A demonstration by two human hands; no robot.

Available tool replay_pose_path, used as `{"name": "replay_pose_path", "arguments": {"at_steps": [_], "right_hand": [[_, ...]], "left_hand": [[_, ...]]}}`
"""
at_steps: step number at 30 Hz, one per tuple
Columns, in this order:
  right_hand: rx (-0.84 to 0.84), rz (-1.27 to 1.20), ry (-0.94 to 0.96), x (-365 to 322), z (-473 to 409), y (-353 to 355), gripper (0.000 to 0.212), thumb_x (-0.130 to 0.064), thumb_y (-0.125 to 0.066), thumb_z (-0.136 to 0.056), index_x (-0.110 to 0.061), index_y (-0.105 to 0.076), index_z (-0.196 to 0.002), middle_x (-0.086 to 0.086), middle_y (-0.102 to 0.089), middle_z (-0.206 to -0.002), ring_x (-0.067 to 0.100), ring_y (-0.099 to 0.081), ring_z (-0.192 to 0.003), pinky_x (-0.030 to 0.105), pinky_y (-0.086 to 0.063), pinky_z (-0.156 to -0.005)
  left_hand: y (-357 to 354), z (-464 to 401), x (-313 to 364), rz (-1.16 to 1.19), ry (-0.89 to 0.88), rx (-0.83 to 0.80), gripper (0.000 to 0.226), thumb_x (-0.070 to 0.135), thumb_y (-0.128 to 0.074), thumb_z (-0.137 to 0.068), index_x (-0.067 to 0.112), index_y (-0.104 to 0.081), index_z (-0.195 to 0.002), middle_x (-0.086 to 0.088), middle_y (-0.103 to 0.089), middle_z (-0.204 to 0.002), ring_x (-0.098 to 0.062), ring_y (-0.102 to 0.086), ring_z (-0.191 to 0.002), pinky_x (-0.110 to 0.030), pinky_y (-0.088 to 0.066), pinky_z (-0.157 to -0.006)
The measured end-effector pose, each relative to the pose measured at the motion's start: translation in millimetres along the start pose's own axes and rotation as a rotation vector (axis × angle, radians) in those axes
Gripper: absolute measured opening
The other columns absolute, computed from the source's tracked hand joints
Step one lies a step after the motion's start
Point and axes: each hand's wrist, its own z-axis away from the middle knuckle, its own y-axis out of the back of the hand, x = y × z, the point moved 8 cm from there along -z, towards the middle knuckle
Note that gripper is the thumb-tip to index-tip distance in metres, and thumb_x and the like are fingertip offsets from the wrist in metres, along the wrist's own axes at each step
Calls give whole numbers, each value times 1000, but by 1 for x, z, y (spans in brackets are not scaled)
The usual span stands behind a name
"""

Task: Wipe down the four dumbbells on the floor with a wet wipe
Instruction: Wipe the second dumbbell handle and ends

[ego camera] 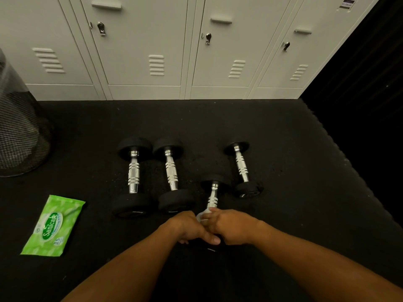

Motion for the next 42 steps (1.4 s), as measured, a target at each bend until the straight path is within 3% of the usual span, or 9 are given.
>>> {"name": "replay_pose_path", "arguments": {"at_steps": [6,11,16,19,22,25,29,33,42], "right_hand": [[85,-93,-175,11,21,-3,66,-7,-53,-90,-17,-34,-153,-2,-27,-162,14,-14,-152,32,-5,-121],[71,55,-301,36,3,15,70,-10,-52,-89,-15,-29,-155,0,-25,-163,17,-12,-153,40,-9,-124],[97,28,-488,50,-4,27,63,-15,-44,-96,-14,-25,-156,2,-14,-166,18,-8,-153,37,-14,-123],[208,-274,-621,37,11,13,68,-12,-45,-95,-18,-20,-158,-2,-5,-167,23,-17,-151,39,-30,-118],[403,-690,-828,31,31,-3,57,-12,-41,-97,-23,-34,-153,0,-28,-162,25,-43,-139,30,-39,-106],[652,-1281,-978,41,33,-17,40,-11,-47,-94,-9,-61,-132,16,-67,-123,22,-63,-102,31,-46,-85],[792,-1837,-1005,63,23,-17,27,-9,-49,-86,4,-68,-101,20,-70,-91,33,-66,-84,49,-54,-87],[824,-2039,-937,78,11,-14,26,-11,-44,-88,1,-66,-96,18,-67,-87,31,-65,-76,41,-54,-73],[821,-2129,-807,73,-2,-23,49,-34,-44,-99,7,-69,-101,27,-68,-102,35,-68,-88,41,-55,-81]], "left_hand": [[-3,5,15,-12,-97,-62,63,48,-91,-67,34,-59,-119,4,-65,-119,-17,-65,-107,-35,-61,-85],[0,3,11,-53,-26,-15,76,52,-93,-61,17,-56,-118,-2,-64,-110,-16,-66,-83,-31,-60,-79],[3,4,7,-36,7,5,92,55,-94,-56,11,-55,-127,-5,-65,-119,-19,-70,-93,-32,-61,-82],[2,3,7,-25,-2,24,86,56,-95,-53,14,-60,-119,-3,-68,-111,-18,-70,-90,-32,-62,-81],[1,4,8,-37,3,14,73,55,-94,-55,15,-60,-106,-2,-68,-104,-17,-69,-85,-31,-61,-77],[0,2,10,-27,0,8,66,51,-95,-57,17,-61,-102,-3,-68,-107,-18,-69,-89,-32,-62,-80],[-1,0,9,-15,5,3,62,50,-95,-56,20,-57,-94,0,-65,-100,-16,-66,-85,-30,-60,-76],[0,-1,5,4,15,10,76,53,-95,-53,18,-56,-107,-1,-65,-108,-18,-67,-93,-34,-61,-84],[0,1,1,43,-5,13,95,57,-94,-44,18,-60,-123,0,-66,-112,-17,-68,-94,-31,-61,-74]]}}
